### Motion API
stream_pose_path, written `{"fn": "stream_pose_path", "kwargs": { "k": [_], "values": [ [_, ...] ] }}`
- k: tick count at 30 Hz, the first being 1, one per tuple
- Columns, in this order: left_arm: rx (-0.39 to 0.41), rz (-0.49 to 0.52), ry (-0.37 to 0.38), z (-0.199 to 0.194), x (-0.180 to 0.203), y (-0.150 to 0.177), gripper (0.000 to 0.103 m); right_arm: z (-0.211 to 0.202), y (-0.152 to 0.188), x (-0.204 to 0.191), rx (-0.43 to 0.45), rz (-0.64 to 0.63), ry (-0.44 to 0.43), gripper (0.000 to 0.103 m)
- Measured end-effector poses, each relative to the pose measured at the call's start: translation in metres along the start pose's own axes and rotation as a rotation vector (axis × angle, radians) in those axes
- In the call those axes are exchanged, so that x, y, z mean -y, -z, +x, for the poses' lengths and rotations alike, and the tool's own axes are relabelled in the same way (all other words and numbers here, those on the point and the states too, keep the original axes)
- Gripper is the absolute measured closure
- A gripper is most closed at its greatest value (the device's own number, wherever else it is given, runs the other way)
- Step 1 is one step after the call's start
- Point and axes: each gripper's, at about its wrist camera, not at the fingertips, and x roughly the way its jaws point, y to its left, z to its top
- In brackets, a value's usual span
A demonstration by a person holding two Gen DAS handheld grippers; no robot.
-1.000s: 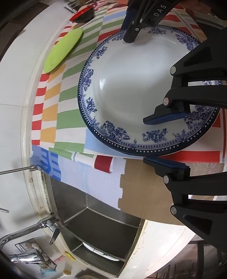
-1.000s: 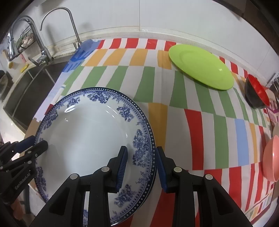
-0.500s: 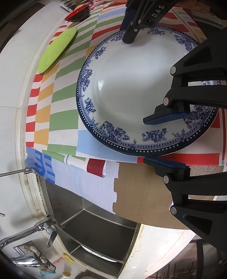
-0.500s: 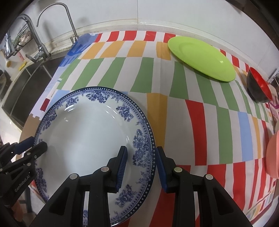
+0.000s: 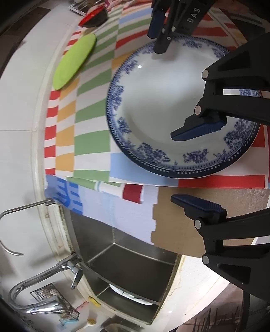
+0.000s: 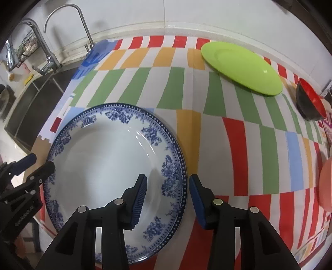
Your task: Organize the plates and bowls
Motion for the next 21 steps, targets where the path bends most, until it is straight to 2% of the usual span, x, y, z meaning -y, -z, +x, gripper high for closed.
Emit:
{"fn": "stream_pose_path", "kwargs": {
  "k": [4, 6, 9, 15, 21],
  "values": [
    [0.036, 0.005, 0.014, -0.011, 0.003, -0.009, 0.044, -0.012, -0.003, 0.004, 0.046, 0.012, 0.001, 0.059],
    [0.053, 0.008, 0.019, -0.016, 0.005, -0.015, 0.042, -0.022, -0.004, 0.008, 0.097, 0.024, 0.027, 0.059],
    [0.083, 0.025, 0.029, -0.021, 0.012, -0.024, 0.039, -0.03, -0.008, 0.012, 0.137, 0.003, 0.071, 0.053],
    [0.117, 0.064, 0.091, -0.027, 0.034, -0.045, 0.037, -0.044, -0.018, 0.037, 0.193, 0.031, 0.09, 0.052],
    [0.158, 0.112, 0.127, -0.031, 0.059, -0.071, 0.037, -0.064, -0.037, 0.066, 0.272, 0.082, 0.158, 0.052]
  ]
}}
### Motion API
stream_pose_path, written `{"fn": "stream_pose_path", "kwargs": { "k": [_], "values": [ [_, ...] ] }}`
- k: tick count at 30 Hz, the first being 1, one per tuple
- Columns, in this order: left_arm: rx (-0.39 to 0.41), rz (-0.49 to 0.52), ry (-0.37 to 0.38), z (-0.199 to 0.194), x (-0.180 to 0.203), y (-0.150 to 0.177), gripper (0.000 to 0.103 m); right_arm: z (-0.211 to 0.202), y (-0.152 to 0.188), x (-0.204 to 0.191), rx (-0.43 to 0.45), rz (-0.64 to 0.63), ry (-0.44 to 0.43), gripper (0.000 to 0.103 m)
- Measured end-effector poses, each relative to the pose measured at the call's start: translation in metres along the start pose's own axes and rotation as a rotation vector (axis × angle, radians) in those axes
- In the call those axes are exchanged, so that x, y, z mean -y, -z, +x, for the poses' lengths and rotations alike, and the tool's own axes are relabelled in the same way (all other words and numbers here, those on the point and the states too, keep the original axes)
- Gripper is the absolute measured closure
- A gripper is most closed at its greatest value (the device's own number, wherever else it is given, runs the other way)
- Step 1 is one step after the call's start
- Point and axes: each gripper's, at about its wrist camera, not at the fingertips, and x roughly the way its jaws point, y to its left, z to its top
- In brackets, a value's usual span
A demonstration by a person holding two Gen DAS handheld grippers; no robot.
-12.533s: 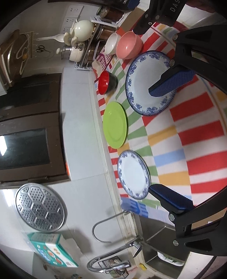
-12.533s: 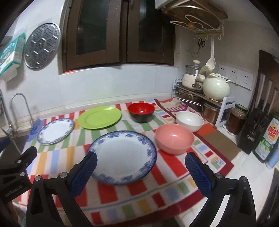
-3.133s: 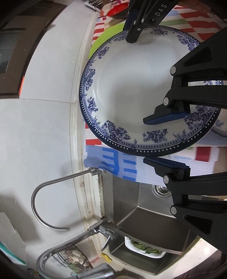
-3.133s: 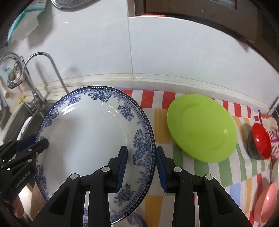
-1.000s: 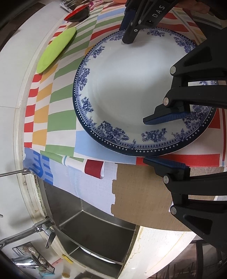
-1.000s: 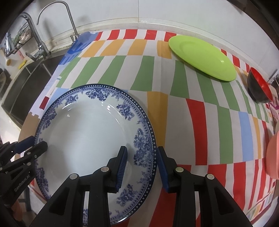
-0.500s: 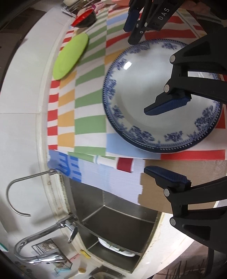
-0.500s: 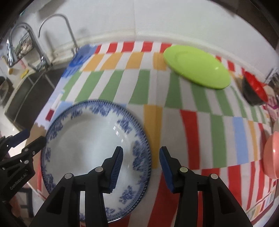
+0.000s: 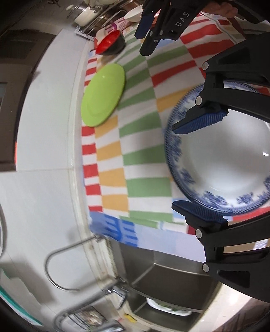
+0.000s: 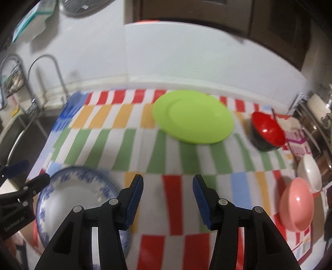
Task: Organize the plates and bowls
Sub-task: 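Open both tools and lift them away from the plate stack, then move both tools to the rim of the lime-green plate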
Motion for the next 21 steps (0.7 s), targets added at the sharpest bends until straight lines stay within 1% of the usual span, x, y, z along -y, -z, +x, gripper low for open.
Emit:
{"fn": "stream_pose_path", "kwargs": {
  "k": [4, 9, 13, 21],
  "values": [
    [0.036, 0.028, 0.009, 0.004, 0.015, -0.021, 0.036, -0.001, -0.014, 0.02, 0.031, 0.033, 0.019, 0.052],
    [0.053, 0.05, 0.039, 0.011, 0.03, -0.047, 0.036, 0.004, -0.03, 0.041, 0.06, 0.084, 0.041, 0.052],
    [0.074, 0.074, 0.039, 0.018, 0.042, -0.067, 0.036, 0.011, -0.044, 0.057, 0.087, 0.114, 0.058, 0.052],
    [0.075, 0.112, 0.044, 0.045, 0.063, -0.102, 0.036, 0.038, -0.068, 0.088, 0.092, 0.154, 0.103, 0.052]
  ]
}}
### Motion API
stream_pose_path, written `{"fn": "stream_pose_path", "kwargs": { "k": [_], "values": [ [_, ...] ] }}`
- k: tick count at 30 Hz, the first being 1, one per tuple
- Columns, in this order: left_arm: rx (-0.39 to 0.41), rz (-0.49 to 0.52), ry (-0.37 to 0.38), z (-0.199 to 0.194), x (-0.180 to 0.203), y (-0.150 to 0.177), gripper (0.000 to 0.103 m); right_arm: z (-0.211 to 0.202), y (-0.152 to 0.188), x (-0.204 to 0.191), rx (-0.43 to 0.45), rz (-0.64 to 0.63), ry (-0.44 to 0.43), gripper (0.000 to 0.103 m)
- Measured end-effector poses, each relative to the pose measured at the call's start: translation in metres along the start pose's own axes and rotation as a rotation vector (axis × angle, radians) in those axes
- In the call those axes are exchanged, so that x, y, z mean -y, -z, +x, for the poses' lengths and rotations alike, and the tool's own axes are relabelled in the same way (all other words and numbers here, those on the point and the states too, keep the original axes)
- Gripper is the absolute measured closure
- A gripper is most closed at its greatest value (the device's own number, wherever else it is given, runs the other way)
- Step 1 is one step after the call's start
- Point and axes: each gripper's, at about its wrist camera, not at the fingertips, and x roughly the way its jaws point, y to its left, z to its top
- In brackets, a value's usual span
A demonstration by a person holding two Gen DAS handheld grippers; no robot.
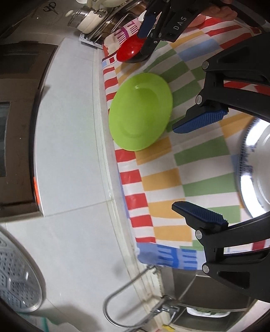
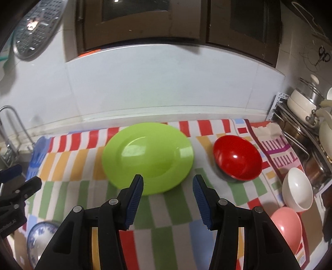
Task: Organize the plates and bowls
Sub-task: 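Move both tools to the rim of the lime-green plate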
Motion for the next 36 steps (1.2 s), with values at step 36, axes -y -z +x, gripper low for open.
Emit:
{"fn": "stream_pose_path", "kwargs": {
  "k": [36],
  "values": [
    [-0.248, -0.038, 0.094, 0.198, 0.027, -0.068, 0.036, 0.169, -0.038, 0.028, -0.189, 0.029, 0.057, 0.052]
  ]
}}
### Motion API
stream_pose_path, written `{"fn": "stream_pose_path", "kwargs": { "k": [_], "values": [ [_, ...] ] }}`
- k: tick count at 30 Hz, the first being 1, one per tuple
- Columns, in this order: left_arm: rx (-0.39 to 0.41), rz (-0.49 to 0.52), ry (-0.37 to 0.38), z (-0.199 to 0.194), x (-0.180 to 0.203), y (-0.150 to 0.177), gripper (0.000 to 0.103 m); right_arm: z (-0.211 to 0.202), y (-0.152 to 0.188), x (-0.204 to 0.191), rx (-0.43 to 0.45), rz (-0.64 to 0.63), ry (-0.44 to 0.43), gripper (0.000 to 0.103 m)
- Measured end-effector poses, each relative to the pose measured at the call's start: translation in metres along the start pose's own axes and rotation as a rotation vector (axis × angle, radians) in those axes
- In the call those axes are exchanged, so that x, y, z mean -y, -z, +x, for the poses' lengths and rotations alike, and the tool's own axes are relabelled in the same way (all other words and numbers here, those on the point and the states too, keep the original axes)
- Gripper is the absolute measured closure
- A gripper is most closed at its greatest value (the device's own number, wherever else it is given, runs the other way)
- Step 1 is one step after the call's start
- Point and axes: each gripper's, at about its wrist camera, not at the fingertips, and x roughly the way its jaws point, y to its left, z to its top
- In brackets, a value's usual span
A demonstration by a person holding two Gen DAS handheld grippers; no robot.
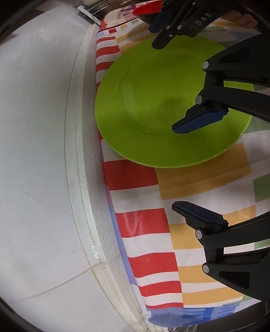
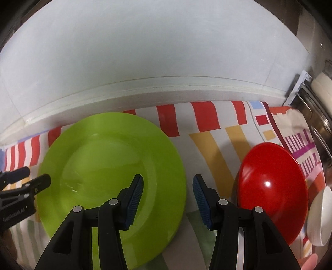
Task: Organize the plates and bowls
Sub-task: 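Move both tools to the rim of the lime-green plate, then close both tools on the lime-green plate rim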
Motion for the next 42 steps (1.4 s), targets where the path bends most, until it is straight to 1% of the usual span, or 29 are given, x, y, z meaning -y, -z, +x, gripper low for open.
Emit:
{"fn": "stream_pose_path", "kwargs": {
  "k": [3, 11, 14, 16, 18, 21, 23, 27, 29, 31, 34, 36, 37, 42],
  "values": [
    [-0.003, 0.003, 0.004, 0.004, 0.0, -0.001, 0.036, 0.0, -0.001, -0.007, 0.006, -0.051, 0.019, 0.052],
    [-0.022, -0.003, 0.026, 0.01, -0.005, -0.002, 0.037, 0.015, -0.014, -0.007, -0.05, -0.082, 0.038, 0.052],
    [-0.024, 0.0, 0.034, 0.011, -0.004, -0.003, 0.039, 0.024, -0.022, -0.009, -0.08, -0.117, 0.032, 0.052],
    [-0.026, 0.006, 0.043, 0.01, -0.003, -0.003, 0.044, 0.028, -0.027, -0.012, -0.106, -0.15, 0.042, 0.052],
    [-0.025, 0.02, 0.045, 0.009, -0.002, -0.003, 0.048, 0.028, -0.031, -0.014, -0.123, -0.164, 0.025, 0.052],
    [-0.03, 0.03, 0.051, 0.007, 0.0, -0.003, 0.052, 0.034, -0.038, -0.015, -0.171, -0.187, -0.012, 0.052],
    [-0.034, 0.031, 0.055, 0.006, 0.001, -0.002, 0.054, 0.038, -0.042, -0.018, -0.211, -0.228, -0.016, 0.052],
    [-0.041, 0.057, 0.061, 0.004, 0.004, -0.001, 0.064, 0.045, -0.053, -0.022, -0.293, -0.31, -0.038, 0.053],
    [-0.043, 0.065, 0.053, 0.003, 0.005, -0.001, 0.064, 0.047, -0.057, -0.024, -0.321, -0.348, -0.05, 0.053],
    [-0.048, 0.06, 0.051, 0.002, 0.005, -0.002, 0.064, 0.05, -0.061, -0.024, -0.345, -0.356, -0.071, 0.053],
    [-0.053, 0.052, 0.046, 0.0, 0.009, -0.003, 0.064, 0.05, -0.063, -0.024, -0.363, -0.359, -0.086, 0.053],
    [-0.053, 0.045, 0.045, 0.001, 0.008, -0.008, 0.065, 0.049, -0.063, -0.025, -0.359, -0.367, -0.078, 0.056],
    [-0.053, 0.041, 0.043, 0.002, 0.007, -0.011, 0.065, 0.05, -0.065, -0.02, -0.353, -0.364, -0.069, 0.06],
    [-0.051, 0.022, 0.022, -0.002, 0.007, -0.013, 0.065, 0.044, -0.066, -0.017, -0.344, -0.318, -0.08, 0.063]
  ]
}}
